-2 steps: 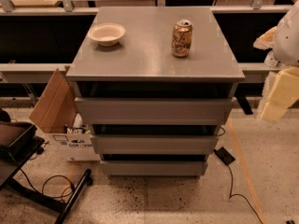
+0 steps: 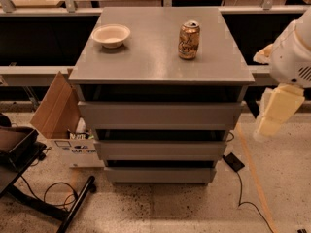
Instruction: Open bottom drawer
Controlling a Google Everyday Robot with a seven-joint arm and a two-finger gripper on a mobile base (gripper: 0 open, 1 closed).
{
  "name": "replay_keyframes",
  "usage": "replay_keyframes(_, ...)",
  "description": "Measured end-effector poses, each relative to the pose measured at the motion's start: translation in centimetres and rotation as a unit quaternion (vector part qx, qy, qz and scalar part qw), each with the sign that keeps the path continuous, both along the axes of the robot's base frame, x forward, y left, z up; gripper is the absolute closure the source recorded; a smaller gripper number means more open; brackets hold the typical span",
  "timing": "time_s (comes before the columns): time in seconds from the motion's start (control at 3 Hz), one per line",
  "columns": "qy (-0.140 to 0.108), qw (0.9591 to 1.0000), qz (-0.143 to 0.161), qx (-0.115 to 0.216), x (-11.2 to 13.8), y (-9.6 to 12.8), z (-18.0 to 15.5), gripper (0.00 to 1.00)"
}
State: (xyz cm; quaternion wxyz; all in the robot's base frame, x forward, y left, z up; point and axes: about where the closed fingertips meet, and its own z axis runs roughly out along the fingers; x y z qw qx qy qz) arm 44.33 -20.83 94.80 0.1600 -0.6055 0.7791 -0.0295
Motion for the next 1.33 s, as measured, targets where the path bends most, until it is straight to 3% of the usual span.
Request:
replay_keyframes(0.67, -0.004, 0.9997, 0.016, 0.018, 0.9, 2.5, -11.5, 0.00)
replay_keyframes(1.0, -0.022, 0.9996, 0.018, 0.009, 1.9, 3.7, -17.0, 0.00)
replay_keyframes(1.33, -0.049, 0.9982, 0.023, 0.024, 3.8, 5.7, -22.9, 0.00)
